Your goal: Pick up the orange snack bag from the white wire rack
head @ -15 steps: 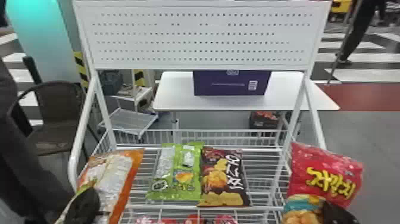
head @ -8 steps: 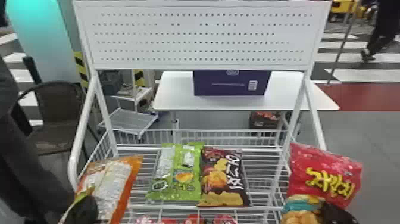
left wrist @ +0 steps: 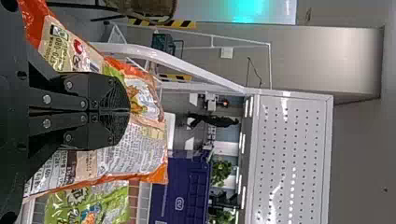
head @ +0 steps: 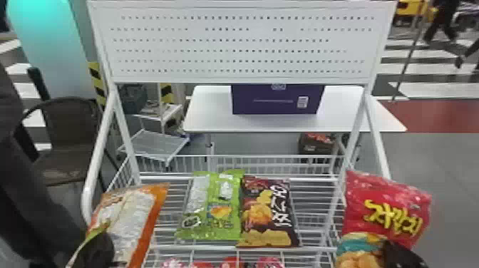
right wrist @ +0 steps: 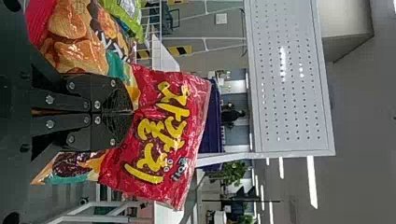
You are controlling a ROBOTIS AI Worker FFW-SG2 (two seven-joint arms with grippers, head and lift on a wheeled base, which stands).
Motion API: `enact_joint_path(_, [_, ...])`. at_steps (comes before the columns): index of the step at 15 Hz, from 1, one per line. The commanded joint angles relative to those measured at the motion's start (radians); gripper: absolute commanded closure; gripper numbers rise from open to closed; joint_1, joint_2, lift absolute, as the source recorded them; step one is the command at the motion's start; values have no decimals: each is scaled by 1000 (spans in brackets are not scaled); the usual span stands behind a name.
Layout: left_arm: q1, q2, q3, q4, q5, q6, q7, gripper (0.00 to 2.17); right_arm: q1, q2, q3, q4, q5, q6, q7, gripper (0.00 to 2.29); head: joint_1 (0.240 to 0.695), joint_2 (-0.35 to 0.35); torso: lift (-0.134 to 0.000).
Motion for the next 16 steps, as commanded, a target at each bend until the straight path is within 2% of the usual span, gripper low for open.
enact_joint_path(1, [8,0,1,-8,0,0,0,1737,1,-1,4,-2,0,0,0,2219,499,0,0])
enact_joint_path(16, [5,2,27,-8,12,0,-9,1737,6,0,8,-4,0,-9,3,2219,499,0,0])
